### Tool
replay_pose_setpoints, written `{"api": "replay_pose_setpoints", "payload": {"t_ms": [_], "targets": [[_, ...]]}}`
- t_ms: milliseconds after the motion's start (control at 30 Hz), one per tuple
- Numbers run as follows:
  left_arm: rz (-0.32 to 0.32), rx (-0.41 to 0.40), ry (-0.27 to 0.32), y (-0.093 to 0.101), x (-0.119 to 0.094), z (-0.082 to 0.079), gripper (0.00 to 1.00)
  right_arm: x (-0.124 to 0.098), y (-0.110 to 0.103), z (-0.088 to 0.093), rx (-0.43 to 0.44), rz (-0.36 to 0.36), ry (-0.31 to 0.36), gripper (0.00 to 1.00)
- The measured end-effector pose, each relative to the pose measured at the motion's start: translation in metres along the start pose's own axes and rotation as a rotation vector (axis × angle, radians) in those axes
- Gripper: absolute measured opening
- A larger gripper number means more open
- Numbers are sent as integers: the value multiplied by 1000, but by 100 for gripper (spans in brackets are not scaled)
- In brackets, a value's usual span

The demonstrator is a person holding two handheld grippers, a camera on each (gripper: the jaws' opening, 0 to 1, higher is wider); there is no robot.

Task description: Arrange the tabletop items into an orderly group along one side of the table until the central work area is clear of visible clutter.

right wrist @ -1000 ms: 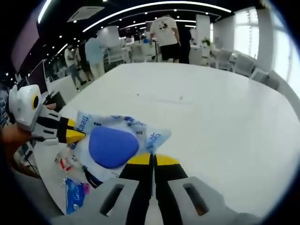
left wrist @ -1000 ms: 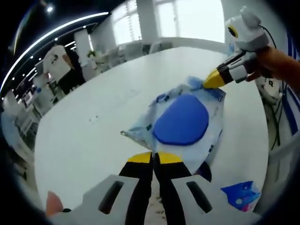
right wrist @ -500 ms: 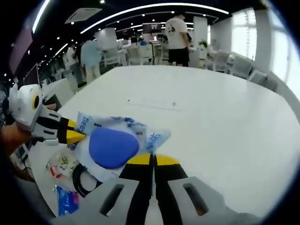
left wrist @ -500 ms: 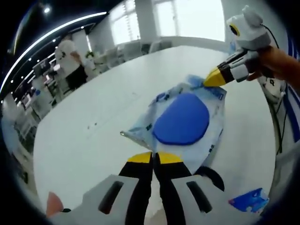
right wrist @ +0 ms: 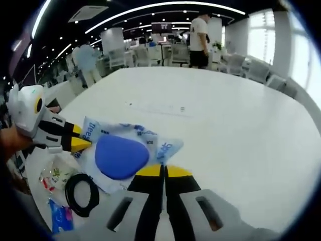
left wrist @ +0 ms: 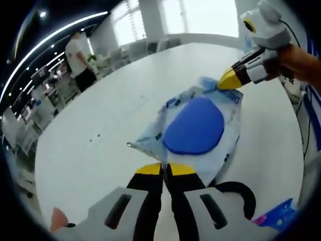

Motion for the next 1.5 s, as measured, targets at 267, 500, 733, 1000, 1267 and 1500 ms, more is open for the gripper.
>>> {"api": "replay_pose_setpoints", "payload": {"t_ms": [267,500,733,1000,1267,1500], "targets": [[13,20,-25,4,13,10,2,12,6,11,-2,1,-24,1],[25,34,-48,9,25,19,3,19,9,18,-13,9,-36,1],[28,57,-65,6,30,25,5,27,9,26,-15,8,-45,1],[42,63,-93,10,33,33,8,31,10,32,-14,9,-59,1],[33,42,-110,6,35,34,17,32,13,35,-22,11,-66,1],[23,51,-118,5,37,35,20,34,15,35,-37,12,-66,2]]}}
Point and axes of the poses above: the point that each gripper's makers call its tool centre point, and the gripper's own axes: x roughly forward along the fingers, y roughly to its right, z roughly out of its underside, the point moved 3 cm from there along -x, roughly backward along the fingers, and after that the axes turned 12 degrees about -z, right-handed, at the moved point
